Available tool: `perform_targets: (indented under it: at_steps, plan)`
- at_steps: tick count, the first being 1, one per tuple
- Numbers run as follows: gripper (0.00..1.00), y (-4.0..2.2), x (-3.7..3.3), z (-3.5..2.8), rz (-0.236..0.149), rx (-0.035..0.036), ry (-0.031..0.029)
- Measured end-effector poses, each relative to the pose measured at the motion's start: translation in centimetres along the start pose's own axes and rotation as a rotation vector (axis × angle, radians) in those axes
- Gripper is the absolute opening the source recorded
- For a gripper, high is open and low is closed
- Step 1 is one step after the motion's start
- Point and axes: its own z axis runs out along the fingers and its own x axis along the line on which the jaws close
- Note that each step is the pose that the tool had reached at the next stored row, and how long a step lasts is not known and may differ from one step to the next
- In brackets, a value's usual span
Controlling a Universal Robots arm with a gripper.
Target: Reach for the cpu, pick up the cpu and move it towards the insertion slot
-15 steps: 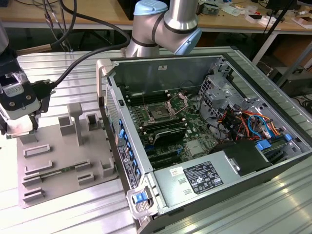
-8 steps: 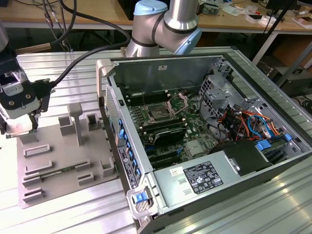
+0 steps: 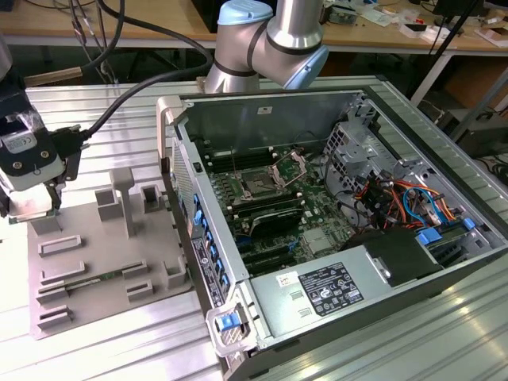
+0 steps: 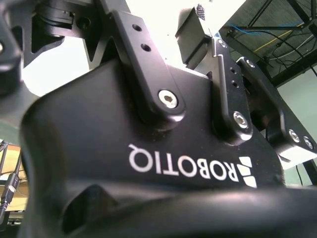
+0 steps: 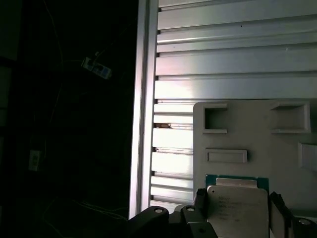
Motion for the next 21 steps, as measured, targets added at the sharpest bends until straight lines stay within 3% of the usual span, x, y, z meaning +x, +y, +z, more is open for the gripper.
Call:
perform_targets:
  at_steps: [20, 21]
  plan:
    - [0.55, 0.02, 0.00, -0.48, 0.000, 0.0000, 0.0000]
    - [0.55, 0.04, 0.00, -0.87, 0.000, -0.0002, -0.0001]
